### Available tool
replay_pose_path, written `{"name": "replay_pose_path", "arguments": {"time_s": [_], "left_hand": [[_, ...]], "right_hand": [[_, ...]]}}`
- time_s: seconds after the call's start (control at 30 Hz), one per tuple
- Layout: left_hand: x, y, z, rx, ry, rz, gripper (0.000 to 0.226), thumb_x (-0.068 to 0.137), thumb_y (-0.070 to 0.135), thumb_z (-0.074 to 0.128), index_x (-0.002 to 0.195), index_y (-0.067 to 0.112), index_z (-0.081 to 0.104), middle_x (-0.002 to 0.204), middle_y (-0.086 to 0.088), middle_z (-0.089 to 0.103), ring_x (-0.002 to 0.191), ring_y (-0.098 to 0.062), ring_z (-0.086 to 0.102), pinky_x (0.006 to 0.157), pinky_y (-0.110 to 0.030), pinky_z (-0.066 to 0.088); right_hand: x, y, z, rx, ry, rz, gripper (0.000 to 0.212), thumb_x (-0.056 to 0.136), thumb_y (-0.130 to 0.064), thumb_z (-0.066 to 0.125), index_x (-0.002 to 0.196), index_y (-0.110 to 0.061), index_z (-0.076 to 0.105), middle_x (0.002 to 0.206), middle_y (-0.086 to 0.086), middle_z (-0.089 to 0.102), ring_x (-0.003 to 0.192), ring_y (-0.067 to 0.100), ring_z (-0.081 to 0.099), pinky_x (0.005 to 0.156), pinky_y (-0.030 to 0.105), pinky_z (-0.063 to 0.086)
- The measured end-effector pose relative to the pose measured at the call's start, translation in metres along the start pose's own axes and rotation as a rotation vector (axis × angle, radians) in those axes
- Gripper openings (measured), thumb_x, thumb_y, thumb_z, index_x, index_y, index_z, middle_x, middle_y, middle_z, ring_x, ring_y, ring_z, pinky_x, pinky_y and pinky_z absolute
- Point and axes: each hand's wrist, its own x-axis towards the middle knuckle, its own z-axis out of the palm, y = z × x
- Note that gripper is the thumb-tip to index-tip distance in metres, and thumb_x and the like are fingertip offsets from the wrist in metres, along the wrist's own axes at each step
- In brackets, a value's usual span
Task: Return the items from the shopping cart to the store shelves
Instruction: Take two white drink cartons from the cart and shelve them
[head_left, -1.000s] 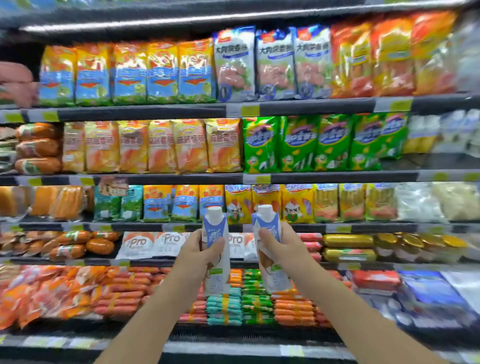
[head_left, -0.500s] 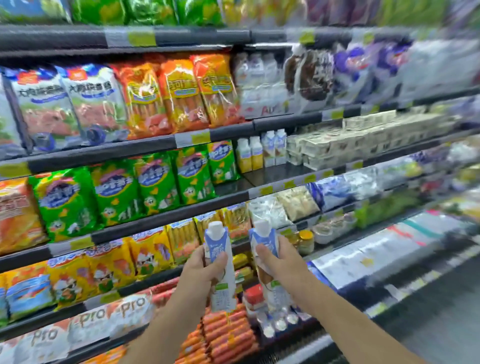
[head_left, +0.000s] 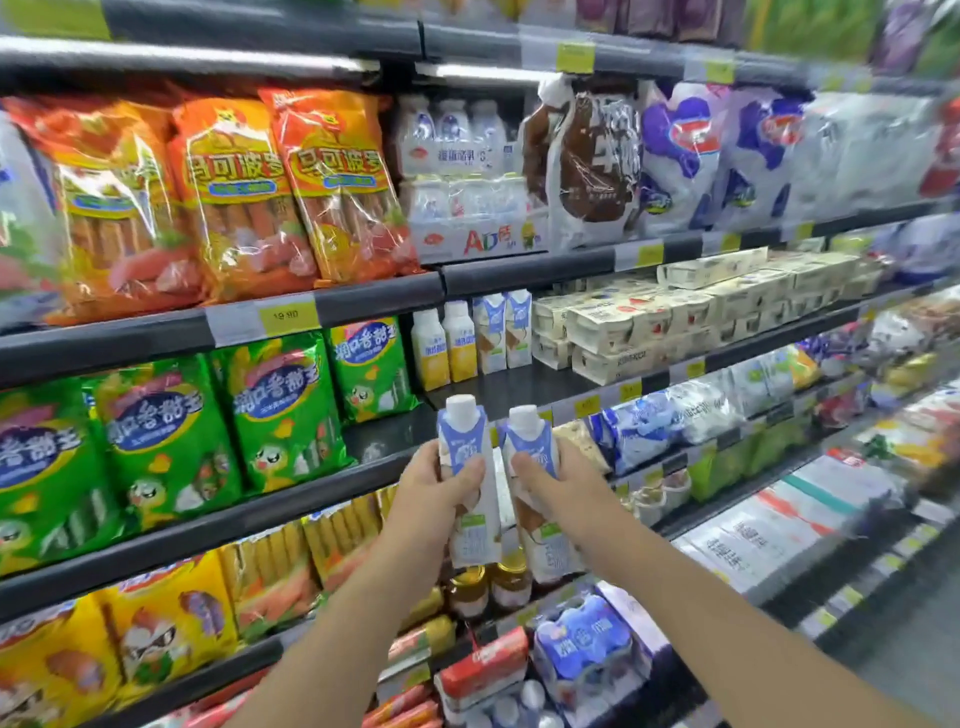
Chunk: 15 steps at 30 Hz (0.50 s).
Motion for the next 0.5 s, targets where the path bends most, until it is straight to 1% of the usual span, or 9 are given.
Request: {"name": "replay_pose_path", "arguments": {"time_s": [0.07,0.17,0.23,0.3,0.37,0.4,0.43,0.47,0.5], "left_hand": [[0.029,0.010,0.005,-0.018,0.013,0.022,0.020,0.094,0.019,0.065,0.114,0.020,0.064,0.108,-0.009,0.075,0.101,-0.033,0.071,0.090,-0.055,0.056],[0.073,0.021,0.008,-0.034,0.029,0.047,0.023,0.092,0.018,0.067,0.115,0.018,0.064,0.108,-0.009,0.075,0.102,-0.033,0.071,0.092,-0.055,0.055],[0.100,0.026,0.010,-0.054,0.025,0.049,0.025,0.092,0.017,0.068,0.116,0.017,0.063,0.108,-0.009,0.075,0.101,-0.034,0.071,0.091,-0.056,0.055],[0.122,0.028,0.012,-0.063,0.037,0.045,0.027,0.092,0.016,0.069,0.118,0.018,0.062,0.107,-0.009,0.075,0.099,-0.032,0.072,0.090,-0.055,0.056],[0.139,0.028,0.017,-0.079,0.044,0.032,0.030,0.092,0.015,0.069,0.121,0.015,0.061,0.104,-0.008,0.076,0.094,-0.028,0.072,0.087,-0.051,0.058],[0.147,0.028,0.020,-0.089,0.039,0.026,0.028,0.093,0.015,0.068,0.119,0.014,0.061,0.097,-0.006,0.076,0.087,-0.023,0.073,0.080,-0.045,0.061],[0.156,0.027,0.023,-0.086,0.042,0.022,0.024,0.093,0.016,0.067,0.116,0.014,0.062,0.084,-0.001,0.075,0.075,-0.015,0.072,0.067,-0.034,0.061],[0.164,0.027,0.026,-0.060,0.059,0.025,0.020,0.094,0.017,0.067,0.112,0.014,0.062,0.072,0.005,0.070,0.061,-0.006,0.067,0.053,-0.024,0.056],[0.173,0.026,0.029,-0.025,0.076,0.031,0.018,0.093,0.019,0.068,0.110,0.015,0.063,0.066,0.008,0.067,0.054,-0.002,0.064,0.047,-0.020,0.051]], "right_hand": [[0.030,-0.007,-0.005,-0.027,0.007,-0.004,0.031,0.088,-0.050,0.062,0.108,-0.027,0.059,0.106,0.000,0.072,0.100,0.017,0.068,0.094,0.046,0.054],[0.076,-0.022,-0.011,-0.065,0.030,-0.022,0.049,0.078,-0.064,0.061,0.110,-0.028,0.058,0.108,0.001,0.070,0.101,0.020,0.067,0.093,0.048,0.053],[0.106,-0.028,-0.016,-0.058,0.038,-0.053,0.056,0.073,-0.068,0.062,0.111,-0.027,0.059,0.106,-0.002,0.070,0.101,0.020,0.067,0.092,0.045,0.054],[0.131,-0.031,-0.022,-0.020,0.045,-0.039,0.044,0.084,-0.056,0.062,0.112,-0.022,0.059,0.102,-0.004,0.069,0.094,0.015,0.065,0.084,0.035,0.052],[0.153,-0.029,-0.029,0.017,0.054,-0.001,0.038,0.091,-0.046,0.061,0.116,-0.018,0.057,0.109,-0.001,0.069,0.095,0.013,0.066,0.085,0.032,0.052],[0.163,-0.027,-0.033,0.009,0.060,0.010,0.041,0.090,-0.047,0.061,0.118,-0.018,0.056,0.113,0.000,0.069,0.100,0.015,0.066,0.090,0.037,0.053],[0.172,-0.025,-0.036,-0.005,0.066,0.020,0.046,0.088,-0.051,0.061,0.120,-0.019,0.055,0.115,0.000,0.068,0.105,0.018,0.065,0.094,0.043,0.052],[0.182,-0.023,-0.040,-0.027,0.068,0.026,0.052,0.085,-0.057,0.061,0.121,-0.019,0.054,0.117,0.001,0.067,0.108,0.021,0.064,0.097,0.047,0.051],[0.189,-0.024,-0.042,-0.047,0.067,0.025,0.060,0.082,-0.063,0.061,0.122,-0.019,0.053,0.117,0.002,0.066,0.109,0.023,0.062,0.097,0.049,0.050]]}}
